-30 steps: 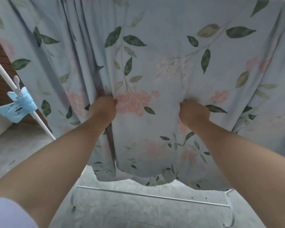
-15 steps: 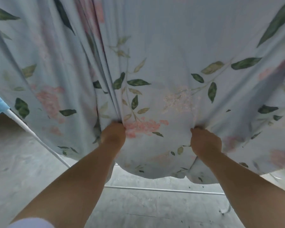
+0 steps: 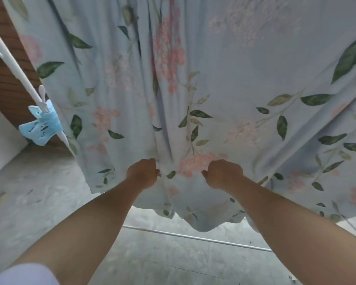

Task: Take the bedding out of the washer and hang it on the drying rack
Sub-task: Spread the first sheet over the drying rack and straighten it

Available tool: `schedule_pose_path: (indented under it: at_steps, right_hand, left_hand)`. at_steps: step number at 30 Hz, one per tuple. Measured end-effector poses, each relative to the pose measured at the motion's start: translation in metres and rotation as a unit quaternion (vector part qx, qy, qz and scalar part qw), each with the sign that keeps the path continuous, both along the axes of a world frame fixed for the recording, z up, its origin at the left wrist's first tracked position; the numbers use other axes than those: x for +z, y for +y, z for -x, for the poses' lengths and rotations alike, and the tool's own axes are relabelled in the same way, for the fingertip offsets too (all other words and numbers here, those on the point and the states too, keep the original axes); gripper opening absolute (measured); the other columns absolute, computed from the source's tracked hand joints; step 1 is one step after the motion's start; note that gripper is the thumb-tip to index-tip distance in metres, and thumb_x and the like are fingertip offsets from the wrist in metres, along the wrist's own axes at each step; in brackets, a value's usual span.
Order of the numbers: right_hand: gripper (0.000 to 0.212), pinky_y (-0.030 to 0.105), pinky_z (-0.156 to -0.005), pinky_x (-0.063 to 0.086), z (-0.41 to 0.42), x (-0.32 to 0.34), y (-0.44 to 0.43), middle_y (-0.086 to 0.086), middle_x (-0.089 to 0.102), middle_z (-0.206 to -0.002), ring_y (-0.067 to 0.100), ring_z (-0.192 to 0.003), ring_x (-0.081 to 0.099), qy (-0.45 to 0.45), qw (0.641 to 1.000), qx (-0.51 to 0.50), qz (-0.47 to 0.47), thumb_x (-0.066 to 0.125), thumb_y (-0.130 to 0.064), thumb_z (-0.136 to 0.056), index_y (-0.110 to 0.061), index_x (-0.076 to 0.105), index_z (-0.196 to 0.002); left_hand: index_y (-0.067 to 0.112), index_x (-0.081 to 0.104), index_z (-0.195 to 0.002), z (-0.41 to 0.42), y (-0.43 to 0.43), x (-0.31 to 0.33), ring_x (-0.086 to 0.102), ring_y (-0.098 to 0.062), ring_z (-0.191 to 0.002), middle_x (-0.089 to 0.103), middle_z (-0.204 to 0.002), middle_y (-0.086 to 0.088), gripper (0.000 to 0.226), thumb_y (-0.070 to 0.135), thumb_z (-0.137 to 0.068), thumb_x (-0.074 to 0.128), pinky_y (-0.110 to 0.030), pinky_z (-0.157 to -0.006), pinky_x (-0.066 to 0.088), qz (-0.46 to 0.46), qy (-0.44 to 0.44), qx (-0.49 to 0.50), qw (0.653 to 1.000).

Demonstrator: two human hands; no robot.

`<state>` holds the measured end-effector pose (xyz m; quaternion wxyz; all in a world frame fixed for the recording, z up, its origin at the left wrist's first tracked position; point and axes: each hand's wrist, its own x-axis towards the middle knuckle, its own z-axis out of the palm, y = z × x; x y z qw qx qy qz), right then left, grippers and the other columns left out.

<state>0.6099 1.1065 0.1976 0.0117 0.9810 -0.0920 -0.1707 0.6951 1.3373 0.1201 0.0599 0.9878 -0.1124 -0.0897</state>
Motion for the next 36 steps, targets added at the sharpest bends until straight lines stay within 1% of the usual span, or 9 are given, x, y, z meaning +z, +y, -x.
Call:
schedule_pose_path:
  at_steps: [8,14,18,21,24,27,31,34,36]
  right_hand:
    - [0.052,0.034,-0.071,0.042,-0.033,0.038,0.112,0.001,0.051,-0.086,0.024,-0.081,0.053,-0.103,0.988,0.116,-0.023,0.029,-0.051,-0.106,-0.012,0.062,-0.113]
    - [0.060,0.032,-0.059,0.044,-0.065,0.054,0.140,0.001,0.053,-0.074,0.023,-0.068,0.055,-0.175,0.980,0.097,0.013,0.024,-0.059,-0.103,-0.014,0.061,-0.088]
    - [0.050,0.033,-0.065,0.043,-0.101,0.070,0.137,0.005,0.061,-0.079,0.027,-0.075,0.060,-0.224,0.971,0.078,0.026,0.029,-0.050,-0.104,-0.017,0.064,-0.090]
    - [0.022,0.034,-0.069,0.045,-0.115,0.075,0.131,0.007,0.070,-0.105,0.029,-0.097,0.068,-0.173,0.981,0.076,0.034,0.048,-0.019,-0.097,-0.013,0.068,-0.105]
    - [0.024,0.033,-0.068,0.044,-0.127,0.068,0.125,0.008,0.070,-0.112,0.029,-0.105,0.068,-0.118,0.991,0.057,0.038,0.054,-0.017,-0.095,-0.011,0.067,-0.114]
    - [0.028,0.034,-0.066,0.045,-0.137,0.045,0.114,0.006,0.070,-0.110,0.028,-0.103,0.068,-0.096,0.992,0.046,0.062,0.046,-0.008,-0.096,-0.013,0.071,-0.109]
    - [0.025,0.034,-0.063,0.044,-0.140,0.021,0.105,0.006,0.073,-0.106,0.027,-0.101,0.071,-0.086,0.988,0.071,0.105,0.053,-0.006,-0.092,-0.012,0.073,-0.106]
    - [0.024,0.034,-0.068,0.044,-0.145,0.025,0.105,0.004,0.072,-0.109,0.027,-0.105,0.069,-0.061,0.991,0.064,0.104,0.052,-0.011,-0.094,-0.013,0.072,-0.107]
    - [0.020,0.036,-0.077,0.048,-0.147,0.024,0.112,0.001,0.068,-0.104,0.025,-0.101,0.066,0.022,0.994,0.072,0.082,0.050,-0.017,-0.096,-0.012,0.069,-0.102]
  left_hand:
    - [0.018,0.061,-0.094,-0.015,0.103,0.056,0.066,-0.027,-0.083,0.069,-0.089,-0.004,0.043,0.052,-0.102,0.037,-0.040,-0.079,0.058,0.062,-0.125,0.129,0.982]
    - [0.010,0.055,-0.118,-0.052,0.122,0.117,0.065,-0.036,-0.103,0.067,-0.109,-0.013,0.068,0.070,-0.097,0.031,-0.045,-0.087,0.052,0.125,-0.193,0.158,0.960]
    - [0.007,0.052,-0.128,-0.091,0.116,0.143,0.061,-0.042,-0.114,0.064,-0.122,-0.020,0.050,0.048,-0.105,0.035,-0.047,-0.094,0.047,0.086,-0.200,0.189,0.958]
    - [0.009,0.061,-0.115,-0.103,0.112,0.129,0.064,-0.039,-0.108,0.068,-0.113,-0.018,0.041,0.042,-0.103,0.039,-0.043,-0.091,0.048,0.104,-0.168,0.199,0.960]
    - [0.011,0.066,-0.103,-0.104,0.110,0.089,0.068,-0.036,-0.096,0.073,-0.099,-0.012,0.055,0.060,-0.097,0.043,-0.038,-0.084,0.053,0.127,-0.105,0.209,0.964]
    - [0.007,0.067,-0.108,-0.104,0.107,0.042,0.066,-0.036,-0.101,0.070,-0.106,-0.014,0.056,0.056,-0.100,0.040,-0.039,-0.083,0.049,0.081,-0.052,0.208,0.973]
    - [0.010,0.070,-0.111,-0.109,0.109,0.005,0.067,-0.032,-0.096,0.069,-0.100,-0.010,0.065,0.063,-0.099,0.035,-0.036,-0.074,0.048,0.041,0.027,0.216,0.975]
    - [0.010,0.062,-0.123,-0.118,0.114,0.010,0.064,-0.034,-0.108,0.066,-0.116,-0.013,0.052,0.049,-0.104,0.035,-0.042,-0.085,0.051,0.032,0.047,0.214,0.975]
    - [0.010,0.055,-0.128,-0.119,0.122,0.015,0.063,-0.035,-0.112,0.064,-0.121,-0.013,0.048,0.047,-0.105,0.034,-0.043,-0.088,0.050,0.035,0.041,0.214,0.975]
